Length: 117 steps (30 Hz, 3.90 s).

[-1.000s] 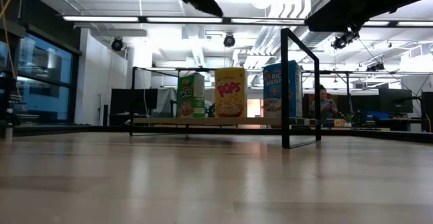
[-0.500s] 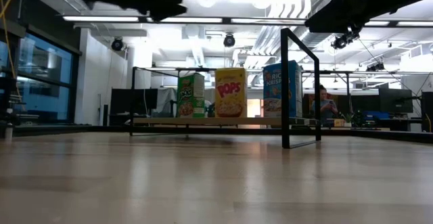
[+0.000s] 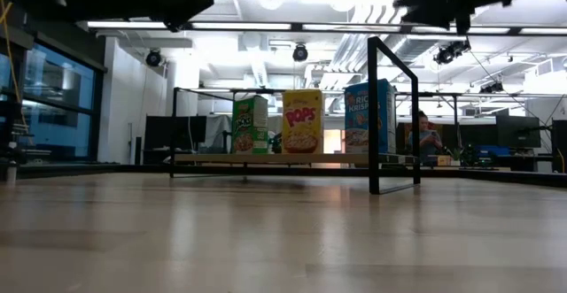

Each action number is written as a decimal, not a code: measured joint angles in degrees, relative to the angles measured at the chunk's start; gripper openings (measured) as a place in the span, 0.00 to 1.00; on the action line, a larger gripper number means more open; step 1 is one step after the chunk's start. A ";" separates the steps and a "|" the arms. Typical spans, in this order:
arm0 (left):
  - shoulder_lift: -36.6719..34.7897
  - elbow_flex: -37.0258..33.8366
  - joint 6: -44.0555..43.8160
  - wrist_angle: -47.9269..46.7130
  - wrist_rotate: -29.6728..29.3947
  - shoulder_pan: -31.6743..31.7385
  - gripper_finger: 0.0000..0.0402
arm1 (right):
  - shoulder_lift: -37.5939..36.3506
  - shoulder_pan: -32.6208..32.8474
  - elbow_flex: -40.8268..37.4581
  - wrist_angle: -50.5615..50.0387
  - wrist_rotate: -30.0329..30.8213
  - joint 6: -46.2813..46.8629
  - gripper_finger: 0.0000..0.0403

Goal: Stack cereal on shelf
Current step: Put the top yellow cereal box on the shelf, then put the green cereal box on the shelf aligned with the other green cereal box

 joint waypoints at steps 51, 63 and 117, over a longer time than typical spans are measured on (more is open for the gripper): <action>-2.37 0.00 -3.35 -2.01 -4.06 0.06 0.57 | 59.88 -33.53 60.00 -58.75 -37.36 4.95 0.00; -2.37 0.00 -3.35 -2.01 -4.08 0.05 0.57 | 59.88 -33.53 59.98 -61.83 -38.26 6.46 0.00; -2.88 -0.02 -2.98 -3.32 -3.89 0.07 0.57 | 8.51 -22.53 9.55 -9.74 -42.81 5.41 0.00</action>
